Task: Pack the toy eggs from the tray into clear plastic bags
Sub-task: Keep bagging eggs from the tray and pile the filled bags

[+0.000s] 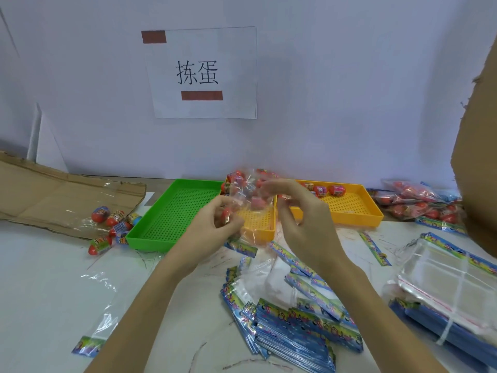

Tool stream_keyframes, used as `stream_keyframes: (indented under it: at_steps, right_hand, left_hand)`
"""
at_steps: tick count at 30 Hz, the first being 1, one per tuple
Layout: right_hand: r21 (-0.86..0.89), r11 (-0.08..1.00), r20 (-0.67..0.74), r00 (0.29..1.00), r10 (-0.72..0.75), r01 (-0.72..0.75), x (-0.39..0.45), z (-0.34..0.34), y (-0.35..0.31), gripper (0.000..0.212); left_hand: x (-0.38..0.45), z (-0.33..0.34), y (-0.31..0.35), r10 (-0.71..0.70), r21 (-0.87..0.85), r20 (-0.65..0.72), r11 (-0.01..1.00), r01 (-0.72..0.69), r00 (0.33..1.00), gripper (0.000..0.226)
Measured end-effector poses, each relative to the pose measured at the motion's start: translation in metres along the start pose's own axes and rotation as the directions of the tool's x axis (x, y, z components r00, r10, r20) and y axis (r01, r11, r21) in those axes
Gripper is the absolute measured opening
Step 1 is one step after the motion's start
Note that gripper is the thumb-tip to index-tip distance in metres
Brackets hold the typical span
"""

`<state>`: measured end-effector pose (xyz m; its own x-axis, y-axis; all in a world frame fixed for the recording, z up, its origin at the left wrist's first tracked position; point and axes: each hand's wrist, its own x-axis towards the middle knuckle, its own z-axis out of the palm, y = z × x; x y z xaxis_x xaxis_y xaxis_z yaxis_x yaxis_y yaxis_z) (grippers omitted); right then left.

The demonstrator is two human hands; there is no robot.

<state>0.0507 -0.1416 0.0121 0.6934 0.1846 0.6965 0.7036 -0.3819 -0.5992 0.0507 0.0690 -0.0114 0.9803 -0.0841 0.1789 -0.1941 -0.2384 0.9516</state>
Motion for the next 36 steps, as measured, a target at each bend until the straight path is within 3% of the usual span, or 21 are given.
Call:
stream_keyframes:
  at_steps: [3,5,8,11,16,20,24,28,32,36]
  right_hand:
    - [0.013,0.998,-0.079,0.995,0.06,-0.059,0.001,0.003,0.006,0.034]
    - [-0.055,0.989,-0.015,0.991,0.135,-0.135,0.001,0.01,0.015,0.033]
    - [-0.231,0.951,0.167,0.954,0.249,-0.207,0.007,0.026,0.032,0.038]
    - [-0.378,0.903,0.262,0.911,0.318,-0.206,0.026,0.042,0.047,0.048]
    - [-0.602,0.786,0.32,0.86,0.396,-0.138,0.059,0.065,0.062,0.04]
    - [-0.661,0.741,0.26,0.889,0.377,-0.121,0.06,0.077,0.067,0.027]
    - [-0.417,0.876,0.086,0.95,0.301,-0.24,0.053,0.074,0.06,0.024]
    - [-0.116,0.933,-0.055,0.94,0.337,-0.341,0.035,0.051,0.053,0.016]
    - [0.133,0.91,-0.017,0.917,0.398,-0.393,0.01,0.024,0.046,0.02]
    - [0.288,0.891,0.013,0.932,0.362,-0.35,-0.003,0.005,0.03,0.023]
  left_hand:
    - [0.003,-0.006,-0.002,-0.016,-0.089,-0.187,0.996,-0.001,0.982,0.034]
    - [0.004,-0.008,-0.003,-0.03,-0.153,-0.264,0.988,-0.011,0.964,0.04]
    - [0.004,-0.012,-0.002,-0.057,-0.252,-0.265,0.968,-0.012,0.962,0.051]
    - [0.004,-0.014,-0.004,-0.067,-0.244,-0.245,0.97,0.006,0.967,0.056]
    - [0.004,-0.012,-0.005,-0.051,-0.263,-0.191,0.965,-0.001,0.98,0.051]
    - [0.004,-0.012,-0.007,-0.02,-0.218,-0.161,0.976,-0.016,0.987,0.049]
    - [0.007,-0.01,-0.009,-0.031,-0.267,-0.121,0.964,-0.002,0.992,0.044]
    - [0.009,-0.007,-0.01,-0.059,-0.24,-0.098,0.97,0.034,0.993,0.04]
    - [0.008,-0.004,-0.009,-0.021,-0.085,-0.122,0.996,0.011,0.992,0.035]
    - [0.004,0.0,-0.008,-0.012,-0.088,-0.033,0.996,0.009,0.999,0.041]
